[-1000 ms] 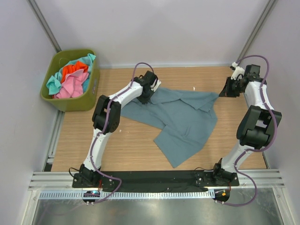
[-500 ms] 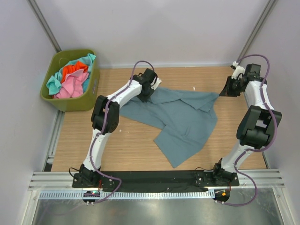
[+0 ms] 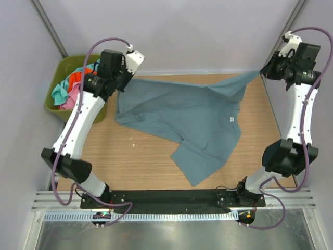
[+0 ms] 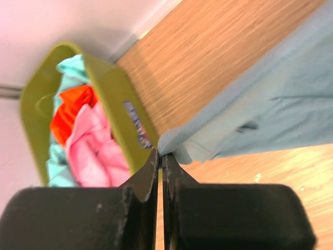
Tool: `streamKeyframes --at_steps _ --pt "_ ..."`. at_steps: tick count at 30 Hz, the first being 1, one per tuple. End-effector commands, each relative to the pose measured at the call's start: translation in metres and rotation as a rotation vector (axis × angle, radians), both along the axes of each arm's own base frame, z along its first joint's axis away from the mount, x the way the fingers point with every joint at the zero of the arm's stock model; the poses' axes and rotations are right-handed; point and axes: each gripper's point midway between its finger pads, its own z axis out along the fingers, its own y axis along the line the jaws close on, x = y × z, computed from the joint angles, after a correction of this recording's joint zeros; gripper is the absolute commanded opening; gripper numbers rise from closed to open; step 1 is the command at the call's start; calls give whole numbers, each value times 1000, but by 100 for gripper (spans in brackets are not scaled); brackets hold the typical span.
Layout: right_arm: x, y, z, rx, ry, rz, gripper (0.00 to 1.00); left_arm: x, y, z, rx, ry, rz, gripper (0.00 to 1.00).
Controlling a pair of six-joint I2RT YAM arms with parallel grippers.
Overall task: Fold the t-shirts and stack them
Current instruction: Flatten the tshirt out
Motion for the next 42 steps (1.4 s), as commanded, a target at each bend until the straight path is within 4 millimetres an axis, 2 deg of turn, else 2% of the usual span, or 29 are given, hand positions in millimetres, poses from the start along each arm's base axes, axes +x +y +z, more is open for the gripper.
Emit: streamKeyframes --at_steps 1,2,3,5,6,8,9,10,13,14,16,17,19,20,21,22,23,24,26,27,29,30,35,36,38,39,42 --pt "-33 -2 81 -50 -172 -107 1 -14 22 15 92 -65 5 0" --pt "-39 -4 87 -65 -188 -126 1 -18 26 25 90 -95 10 0" --pt "-54 -2 105 -81 -230 -140 1 -25 30 38 80 -139 17 0" --pt "-72 -2 121 -104 -271 -167 1 -32 36 52 78 -185 33 0" --pt "-93 1 138 -124 -315 -189 1 -40 41 65 69 -227 43 0" --pt "-118 7 155 -137 -363 -209 1 -48 45 78 59 -265 47 0" --pt "-142 15 169 -146 -404 -214 1 -54 47 85 51 -281 48 0" --pt "-153 19 176 -146 -423 -217 1 -63 49 97 32 -314 48 0" --pt "-195 30 192 -120 -466 -263 1 -83 53 107 -51 -341 71 0" --pt "-206 31 194 -108 -472 -290 1 -97 57 117 -86 -371 77 0" --pt "-226 33 194 -103 -476 -327 1 -112 52 121 -165 -375 58 0" --pt "-247 40 205 -114 -527 -329 1 -126 54 124 -192 -379 53 0" --pt "-271 48 225 -130 -612 -329 1 -140 51 130 -246 -370 22 0" --pt "-282 53 231 -141 -631 -320 1 -153 54 140 -257 -383 14 0" --pt "-300 62 252 -160 -695 -300 1 -161 52 148 -254 -397 -22 0" --pt "-309 65 259 -168 -715 -297 1 -168 54 155 -254 -412 -32 0" --pt "-317 67 263 -185 -720 -295 1 -180 58 170 -265 -448 -38 0" --pt "-335 72 279 -204 -780 -298 1 -190 62 179 -272 -476 -42 0" --pt "-353 79 290 -218 -831 -287 1 -205 67 192 -290 -500 -39 0" --pt "-369 84 302 -233 -886 -284 1 -219 72 209 -310 -548 -40 0" --pt "-386 84 313 -242 -932 -307 1 -233 79 220 -309 -579 -44 0" --pt "-399 86 325 -252 -980 -320 1 -244 83 231 -314 -620 -48 0" --pt "-428 74 352 -302 -1102 -423 1 -255 91 239 -242 -677 -70 0" --pt "-430 74 356 -313 -1115 -424 1 -256 92 239 -238 -679 -71 0" --pt "-425 62 366 -330 -1125 -483 1 -252 91 241 -229 -684 -71 0" --pt "-431 63 372 -343 -1150 -489 1 -251 91 241 -223 -681 -72 0" --pt "-398 52 371 -386 -1095 -484 1 -242 89 236 -194 -660 -73 0"
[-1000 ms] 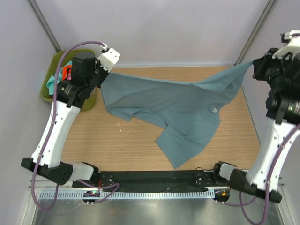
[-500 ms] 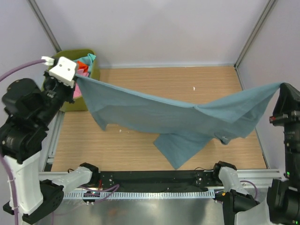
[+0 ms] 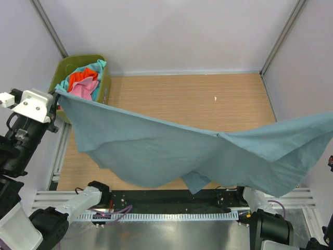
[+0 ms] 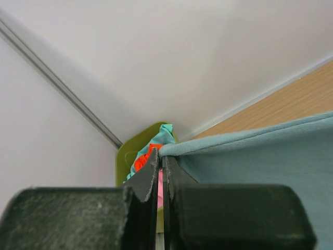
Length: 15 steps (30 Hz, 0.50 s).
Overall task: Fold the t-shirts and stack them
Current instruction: Flatten the tshirt out
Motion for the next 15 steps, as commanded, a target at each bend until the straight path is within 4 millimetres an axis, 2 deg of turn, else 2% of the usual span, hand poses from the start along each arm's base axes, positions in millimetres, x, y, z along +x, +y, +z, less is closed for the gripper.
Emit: streamKeyframes --at_steps 1,2,4,5,7,8,9,10,11,12,14,15 --pt "61 -34 9 2 67 -93 1 23 -2 -7 67 35 28 0" --pt "83 -41 7 2 96 -96 1 30 -3 -9 75 45 39 0" --pt "111 -49 4 6 134 -92 1 40 2 -9 83 44 83 0" --pt "142 -57 -1 22 181 -85 1 52 2 -18 100 71 104 0" --pt "175 -66 -12 43 244 -76 1 71 1 -27 131 92 136 0" --pt "194 -71 -22 55 289 -70 1 77 -1 -33 145 103 136 0" --pt "221 -78 -36 58 350 -61 1 92 -6 -51 170 148 137 0" --pt "237 -75 -46 41 395 -25 1 100 -9 -55 175 145 136 0" --pt "256 -80 -64 49 456 -21 1 108 -12 -62 185 158 135 0" --pt "270 -86 -76 31 496 -33 1 121 -17 -83 211 206 133 0" --pt "292 -97 -94 16 536 -55 1 139 -22 -93 219 214 139 0" --pt "299 -100 -98 -1 544 -67 1 153 -26 -107 234 251 139 0"
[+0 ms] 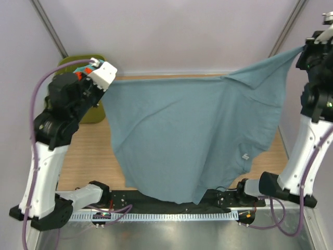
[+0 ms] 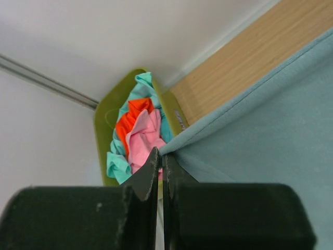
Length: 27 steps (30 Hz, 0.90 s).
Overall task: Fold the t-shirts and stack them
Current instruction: Flatten the tshirt out
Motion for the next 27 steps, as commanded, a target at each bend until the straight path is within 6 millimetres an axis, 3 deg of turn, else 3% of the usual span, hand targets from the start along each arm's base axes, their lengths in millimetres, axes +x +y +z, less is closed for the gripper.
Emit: streamKeyframes --at_steps 1,6,7,10,11,13,15,20,22,23,24,27 --pt "26 -15 -9 -86 18 -31 1 43 -3 -3 23 -41 57 0" --pt "85 -35 -42 -76 77 -35 1 87 -18 -15 43 -8 61 0" --pt "103 -41 -56 -48 101 -37 1 99 -22 -22 53 9 63 0" --pt "132 -46 -90 18 167 -19 1 117 -24 -27 33 24 86 0" --pt "150 -47 -113 66 215 1 1 127 -27 -29 -23 37 104 0" --pt "164 -44 -143 113 296 36 1 139 -21 -32 -90 59 148 0" --pt "177 -36 -156 129 340 100 1 150 -20 -36 -171 101 186 0" --pt "154 -33 -105 63 239 86 1 139 -28 -5 -245 57 138 0" --pt "126 -29 -75 2 182 71 1 115 -24 24 -233 0 97 0" --pt "115 -28 -66 -6 161 61 1 114 -27 21 -212 15 74 0" --pt "91 -22 -45 -39 114 51 1 98 -26 38 -211 -22 44 0" --pt "53 -17 -31 -42 86 15 1 67 -28 52 -215 -37 -22 0"
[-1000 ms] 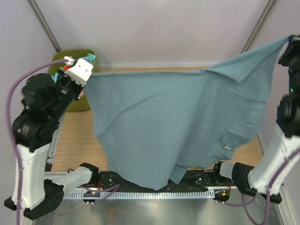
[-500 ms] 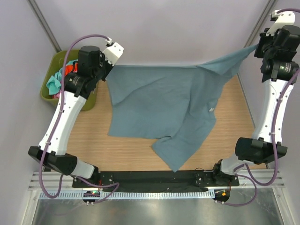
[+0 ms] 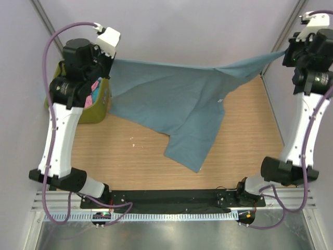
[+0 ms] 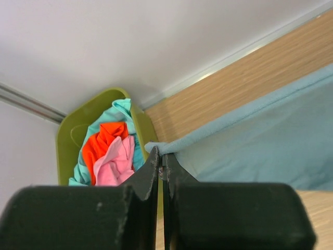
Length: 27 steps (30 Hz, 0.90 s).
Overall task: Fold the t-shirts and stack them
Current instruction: Flatten the tshirt out
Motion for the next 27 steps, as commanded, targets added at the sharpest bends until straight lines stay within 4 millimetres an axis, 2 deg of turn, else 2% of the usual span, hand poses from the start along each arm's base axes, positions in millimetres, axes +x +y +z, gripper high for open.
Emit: streamKeyframes --at_steps 1,3,4,6,7,9,10,11,13,14,15,16,18,19,20,22,23,24,25,26,27 --pt "-112 18 121 -124 -300 -70 1 -75 11 74 -49 -179 -76 0" --pt "-141 29 128 -124 -319 -61 1 -97 8 73 -80 -159 -116 0" --pt "-169 38 134 -122 -341 -64 1 -116 12 79 -91 -179 -126 0" --pt "-197 44 143 -125 -370 -82 1 -136 13 81 -114 -193 -145 0" --pt "-226 52 157 -135 -413 -92 1 -151 16 88 -123 -223 -152 0" --pt "-251 54 171 -155 -458 -125 1 -166 20 100 -121 -267 -160 0" --pt "-272 58 188 -182 -513 -135 1 -171 23 107 -120 -291 -152 0" --pt "-281 54 196 -196 -539 -171 1 -179 29 125 -129 -343 -136 0" --pt "-299 49 218 -231 -616 -229 1 -182 31 143 -134 -382 -129 0" --pt "-292 42 223 -260 -612 -249 1 -189 33 163 -142 -430 -130 0" --pt "-296 38 236 -277 -653 -281 1 -186 34 168 -125 -440 -125 0" --pt "-290 33 239 -303 -651 -292 1 -181 34 173 -110 -452 -123 0" --pt "-273 23 249 -311 -676 -322 1 -173 36 170 -64 -456 -110 0" --pt "-260 20 247 -311 -663 -317 1 -166 36 173 -59 -477 -103 0" --pt "-246 17 251 -315 -677 -315 1 -150 32 151 -40 -418 -101 0" --pt "-216 8 243 -309 -648 -311 1 -136 27 138 -38 -388 -108 0" --pt "-203 6 246 -311 -662 -304 1 -126 23 126 -33 -353 -110 0" --pt "-176 -1 234 -304 -621 -296 1 -107 18 102 -25 -280 -109 0" --pt "-158 -3 227 -300 -600 -278 1 -97 13 87 -26 -237 -115 0" --pt "-144 -5 226 -298 -606 -269 1 -79 7 59 -9 -162 -119 0" --pt "-109 -14 203 -291 -540 -253 1 -69 5 42 2 -128 -119 0"
